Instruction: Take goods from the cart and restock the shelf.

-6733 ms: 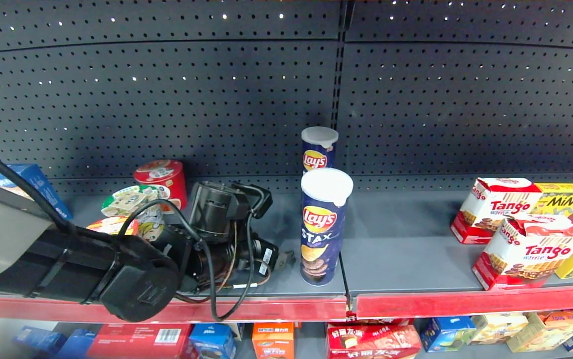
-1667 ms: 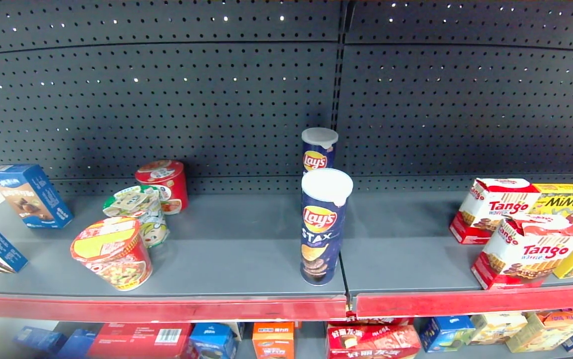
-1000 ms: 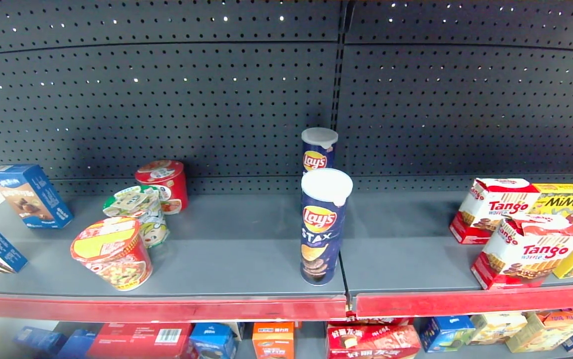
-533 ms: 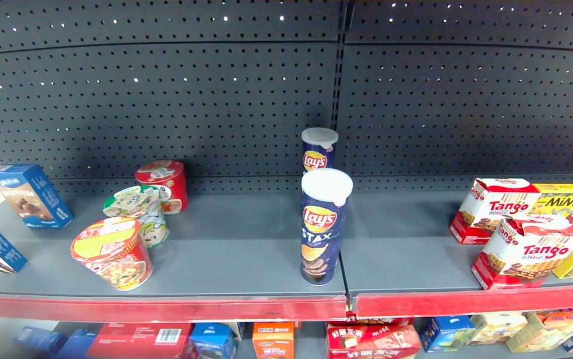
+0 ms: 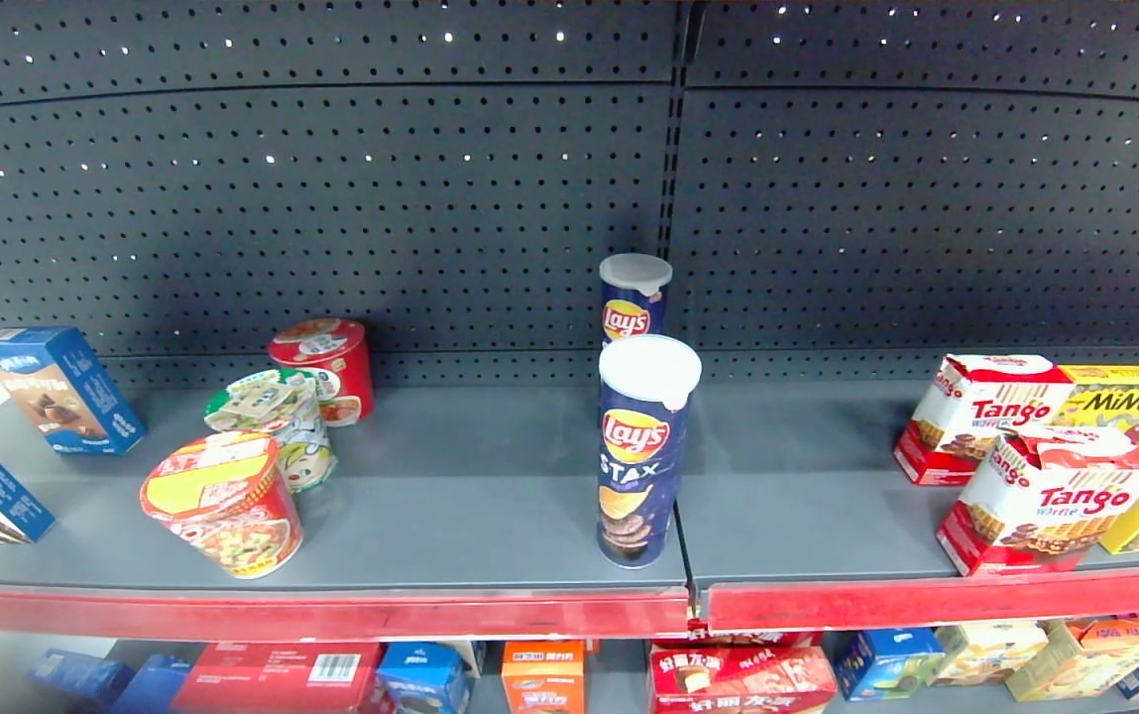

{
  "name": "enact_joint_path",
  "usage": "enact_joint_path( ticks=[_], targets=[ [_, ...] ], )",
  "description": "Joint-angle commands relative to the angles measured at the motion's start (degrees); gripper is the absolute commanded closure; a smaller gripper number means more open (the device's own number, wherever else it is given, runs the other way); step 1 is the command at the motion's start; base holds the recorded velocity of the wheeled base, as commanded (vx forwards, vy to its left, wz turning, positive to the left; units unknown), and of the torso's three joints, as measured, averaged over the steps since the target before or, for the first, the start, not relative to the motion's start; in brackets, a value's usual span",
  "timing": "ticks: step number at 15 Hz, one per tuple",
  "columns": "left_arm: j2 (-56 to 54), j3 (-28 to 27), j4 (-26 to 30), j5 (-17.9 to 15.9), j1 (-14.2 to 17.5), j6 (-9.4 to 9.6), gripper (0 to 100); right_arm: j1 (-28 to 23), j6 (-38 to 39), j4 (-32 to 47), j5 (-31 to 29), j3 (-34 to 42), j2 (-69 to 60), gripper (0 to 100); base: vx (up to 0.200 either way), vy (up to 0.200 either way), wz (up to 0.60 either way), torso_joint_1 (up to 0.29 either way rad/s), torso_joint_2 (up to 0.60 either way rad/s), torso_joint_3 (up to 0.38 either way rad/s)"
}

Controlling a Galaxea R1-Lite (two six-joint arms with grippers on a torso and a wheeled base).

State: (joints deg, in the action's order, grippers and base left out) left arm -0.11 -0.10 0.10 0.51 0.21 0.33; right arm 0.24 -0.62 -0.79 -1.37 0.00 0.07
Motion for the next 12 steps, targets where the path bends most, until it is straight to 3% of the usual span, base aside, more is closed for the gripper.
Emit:
enact_joint_path(
  ticks=[1, 12],
  targets=[
    [0.1, 0.0, 0.0, 0.0, 0.1, -0.07, 0, 0.0, -2.3, 0.3, 1.5, 0.0, -0.1, 0, 0.0, 0.0, 0.0, 0.0, 0.0, 0.0],
    [0.1, 0.0, 0.0, 0.0, 0.1, 0.02, 0, 0.0, -0.3, 0.4, 1.3, 0.0, -0.1, 0, 0.0, 0.0, 0.0, 0.0, 0.0, 0.0]
  ],
)
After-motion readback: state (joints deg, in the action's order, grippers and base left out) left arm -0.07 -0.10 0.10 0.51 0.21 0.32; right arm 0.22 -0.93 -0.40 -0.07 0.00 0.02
